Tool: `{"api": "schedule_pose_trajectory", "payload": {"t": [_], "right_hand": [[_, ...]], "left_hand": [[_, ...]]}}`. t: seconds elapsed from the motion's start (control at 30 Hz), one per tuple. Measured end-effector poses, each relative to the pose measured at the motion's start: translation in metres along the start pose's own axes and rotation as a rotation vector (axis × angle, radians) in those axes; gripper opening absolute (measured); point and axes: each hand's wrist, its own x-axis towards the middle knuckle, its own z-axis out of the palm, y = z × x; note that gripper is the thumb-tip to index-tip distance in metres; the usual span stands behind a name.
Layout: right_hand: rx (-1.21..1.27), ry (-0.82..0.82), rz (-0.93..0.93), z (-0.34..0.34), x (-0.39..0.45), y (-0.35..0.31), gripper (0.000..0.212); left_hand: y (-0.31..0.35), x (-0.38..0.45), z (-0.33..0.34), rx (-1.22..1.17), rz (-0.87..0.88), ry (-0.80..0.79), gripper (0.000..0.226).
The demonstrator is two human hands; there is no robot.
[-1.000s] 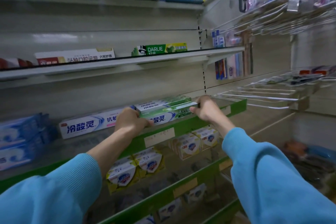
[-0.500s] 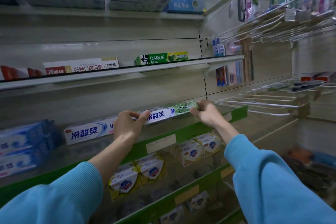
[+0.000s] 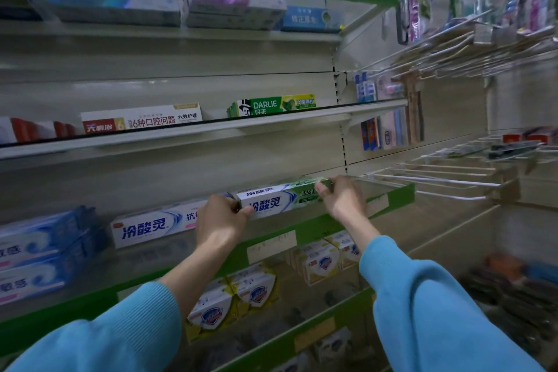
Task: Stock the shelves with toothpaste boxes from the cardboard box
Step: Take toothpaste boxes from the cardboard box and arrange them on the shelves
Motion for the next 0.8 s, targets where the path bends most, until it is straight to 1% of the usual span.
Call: {"api": "schedule_pose_trajectory", "payload": {"t": [0.1, 0.23, 0.43, 0.6, 0.8], "right_hand": [[-0.002, -0.004, -0.006, 0.003, 0.001, 0.001, 0.038], [0.037, 0.032, -0.021, 0.004, -0.002, 0.003, 0.044], [0.012, 0.036, -0.023, 0.005, 0.0, 0.004, 0.046], [-0.008, 0.03, -0.012, 0.006, 0.001, 0.003, 0.047], [-0.03, 0.049, -0.023, 0.009, 0.002, 0.005, 0.046]], "left_hand": [[-0.001, 0.003, 0.004, 0.07, -0.014, -0.003, 0.025], [-0.004, 0.008, 0.008, 0.139, -0.044, -0.011, 0.026], [-0.009, 0.016, 0.014, 0.203, -0.023, -0.027, 0.028], [-0.012, 0.02, 0.015, 0.23, 0.008, -0.047, 0.022], [-0.012, 0.019, 0.015, 0.188, 0.015, -0.089, 0.016]]}}
